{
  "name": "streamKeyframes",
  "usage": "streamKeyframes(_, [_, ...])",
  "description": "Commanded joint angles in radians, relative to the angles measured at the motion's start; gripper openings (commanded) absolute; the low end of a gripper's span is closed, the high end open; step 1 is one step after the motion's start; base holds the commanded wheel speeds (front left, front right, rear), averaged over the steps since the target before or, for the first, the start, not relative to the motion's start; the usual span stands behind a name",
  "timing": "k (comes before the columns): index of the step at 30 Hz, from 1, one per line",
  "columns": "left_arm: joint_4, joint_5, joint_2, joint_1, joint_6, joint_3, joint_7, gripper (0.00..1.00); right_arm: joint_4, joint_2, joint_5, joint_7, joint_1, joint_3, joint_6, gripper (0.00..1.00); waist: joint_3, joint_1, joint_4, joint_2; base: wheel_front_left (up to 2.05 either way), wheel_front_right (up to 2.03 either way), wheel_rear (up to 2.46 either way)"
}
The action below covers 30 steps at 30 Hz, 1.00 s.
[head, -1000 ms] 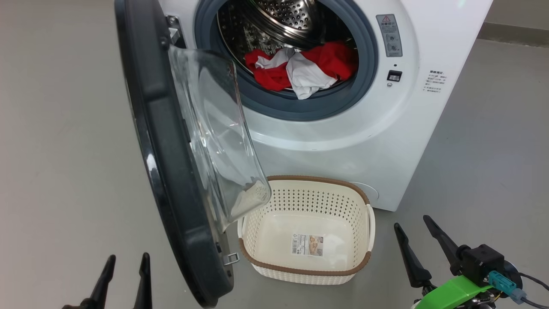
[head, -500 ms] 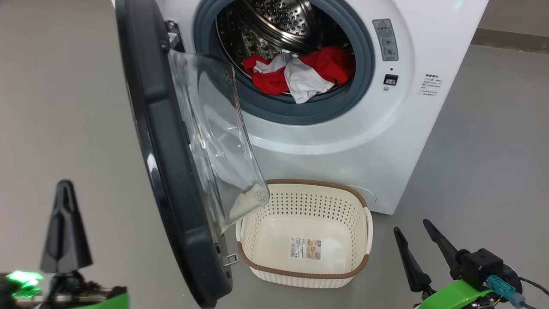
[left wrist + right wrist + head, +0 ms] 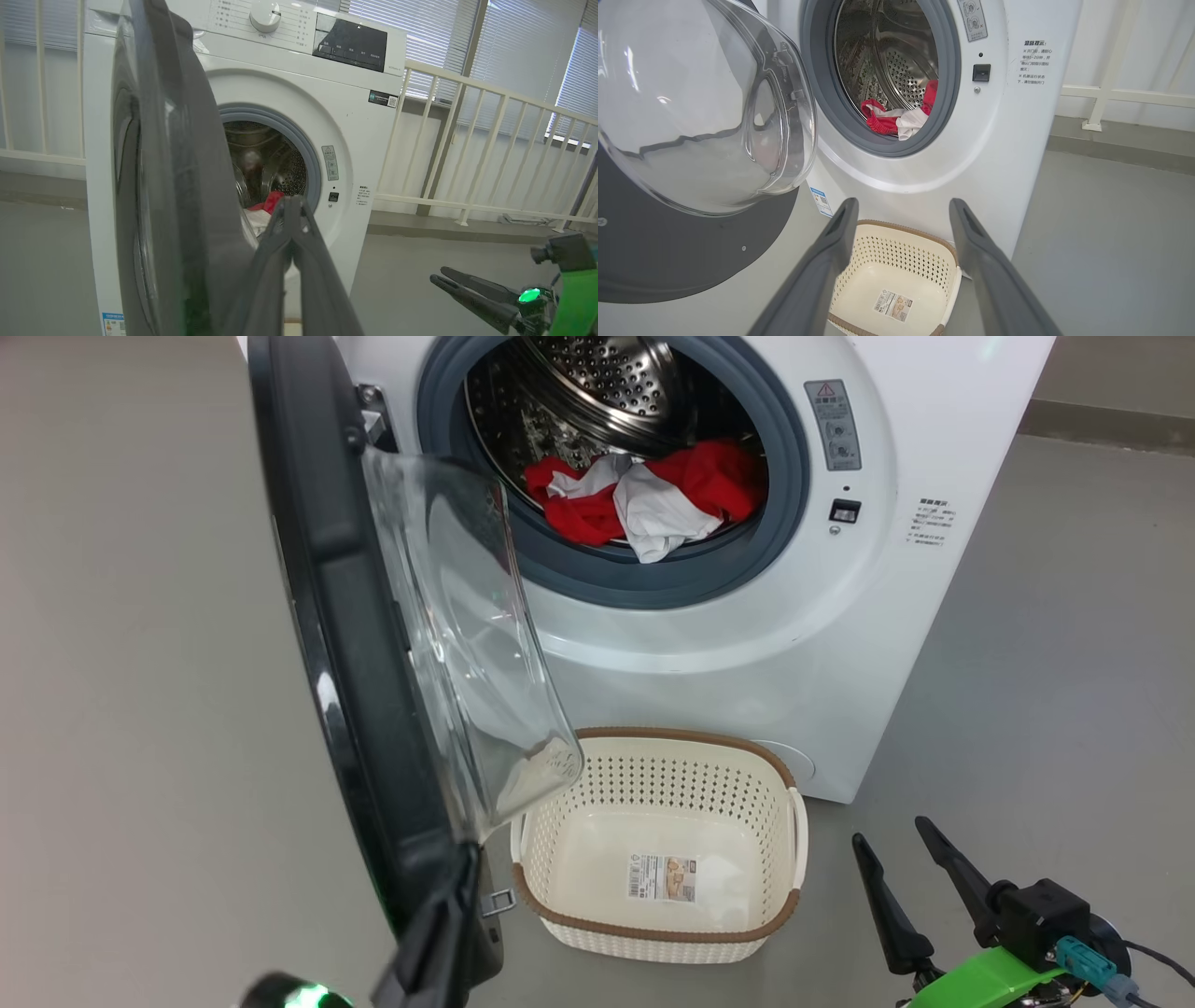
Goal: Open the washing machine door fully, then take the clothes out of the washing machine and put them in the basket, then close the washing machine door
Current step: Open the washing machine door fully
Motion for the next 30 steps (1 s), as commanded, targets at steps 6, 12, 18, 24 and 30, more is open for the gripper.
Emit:
streamKeyframes(6, [0.155, -0.051, 0.007, -0.025, -0.009, -0.018, -0.004, 0.00, -0.015, -0.008, 0.019, -0.012, -0.015, 0.028, 0.002, 1.00, 0.001, 0.0000, 0.004, -0.0001, 0.00, 0.00, 0.00])
streamKeyframes(12, [0.239, -0.068, 0.008, -0.052, -0.010, 0.000, -0.004, 0.00, -0.013, -0.006, 0.019, -0.012, -0.019, 0.032, 0.002, 1.00, 0.001, 0.0000, 0.002, -0.0001, 0.00, 0.00, 0.00])
streamKeyframes(18, [0.259, -0.069, 0.007, -0.055, 0.001, 0.060, -0.004, 0.00, -0.021, -0.006, 0.018, -0.012, -0.020, 0.028, 0.002, 1.00, 0.005, 0.0000, 0.006, -0.0001, 0.00, 0.00, 0.00])
streamKeyframes(24, [0.258, -0.081, 0.007, -0.041, 0.014, 0.130, -0.004, 0.00, -0.021, -0.005, 0.016, -0.012, -0.023, 0.028, 0.002, 1.00, 0.009, 0.0000, 0.014, -0.0001, 0.00, 0.00, 0.00])
streamKeyframes(30, [0.265, -0.079, 0.006, -0.043, 0.027, 0.236, -0.004, 0.00, -0.017, -0.004, 0.014, -0.012, -0.028, 0.032, 0.002, 1.00, 0.015, 0.0000, 0.028, -0.0001, 0.00, 0.00, 0.00])
